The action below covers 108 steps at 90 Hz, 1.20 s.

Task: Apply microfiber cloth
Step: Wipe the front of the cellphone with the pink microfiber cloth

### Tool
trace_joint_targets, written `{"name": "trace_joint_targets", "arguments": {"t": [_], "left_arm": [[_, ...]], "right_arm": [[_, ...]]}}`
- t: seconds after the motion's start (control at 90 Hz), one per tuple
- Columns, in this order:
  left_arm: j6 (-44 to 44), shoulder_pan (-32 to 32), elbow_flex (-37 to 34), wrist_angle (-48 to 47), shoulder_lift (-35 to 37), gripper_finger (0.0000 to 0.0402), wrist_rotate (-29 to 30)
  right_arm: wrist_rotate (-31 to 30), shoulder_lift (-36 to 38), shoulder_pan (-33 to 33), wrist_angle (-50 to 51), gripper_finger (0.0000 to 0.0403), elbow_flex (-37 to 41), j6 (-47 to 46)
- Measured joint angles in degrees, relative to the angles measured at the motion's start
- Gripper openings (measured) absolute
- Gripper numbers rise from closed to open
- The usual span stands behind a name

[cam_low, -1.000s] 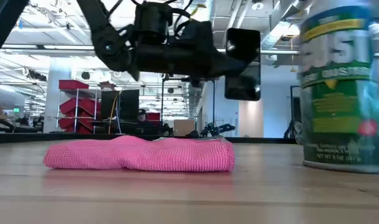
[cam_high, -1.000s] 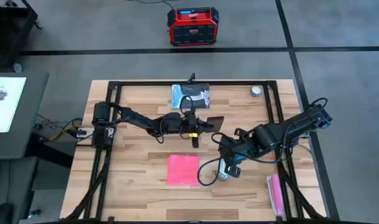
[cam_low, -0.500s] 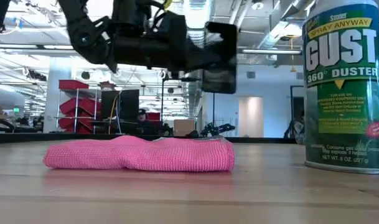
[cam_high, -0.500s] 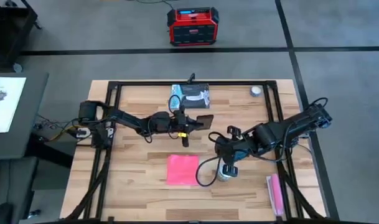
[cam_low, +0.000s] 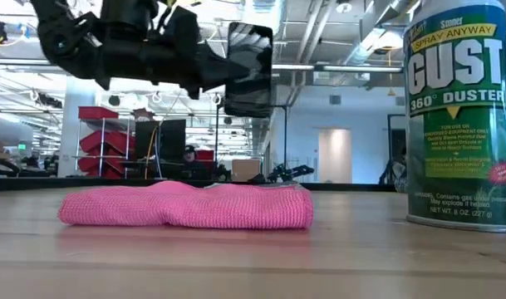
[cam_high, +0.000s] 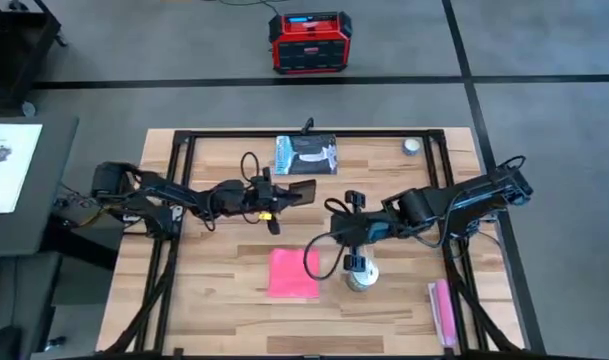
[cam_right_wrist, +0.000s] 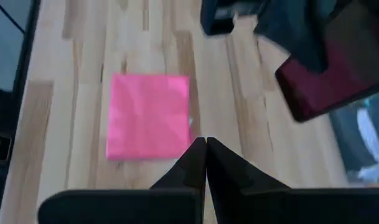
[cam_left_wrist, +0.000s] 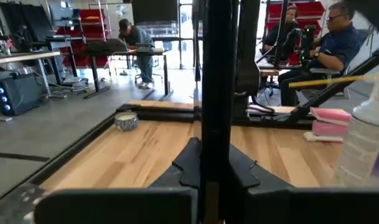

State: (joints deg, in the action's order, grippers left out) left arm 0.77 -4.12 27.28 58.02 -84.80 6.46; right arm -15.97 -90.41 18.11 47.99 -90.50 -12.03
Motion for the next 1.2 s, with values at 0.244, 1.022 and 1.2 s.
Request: {"name": "trace_joint_targets", "arguments": {"t": [0.244, 1.022, 1.2], "left_arm": [[0.09, 0.0, -4.17, 0.06, 4.19, 0.0002, 0.96], [-3.63, 0.02, -18.33, -0.55, 16.29, 0.0002, 5.58], [-2.58, 0.02, -18.3, -0.76, 16.29, 0.0002, 5.58]], "right_arm": [[6.31, -1.05, -1.97, -6.63, 0.0001, -0.07, 3.4], [17.68, -21.68, -6.78, -7.84, 0.0187, -5.55, 9.12], [17.64, -24.34, -6.14, -7.08, 0.0208, -7.15, 9.15]]}}
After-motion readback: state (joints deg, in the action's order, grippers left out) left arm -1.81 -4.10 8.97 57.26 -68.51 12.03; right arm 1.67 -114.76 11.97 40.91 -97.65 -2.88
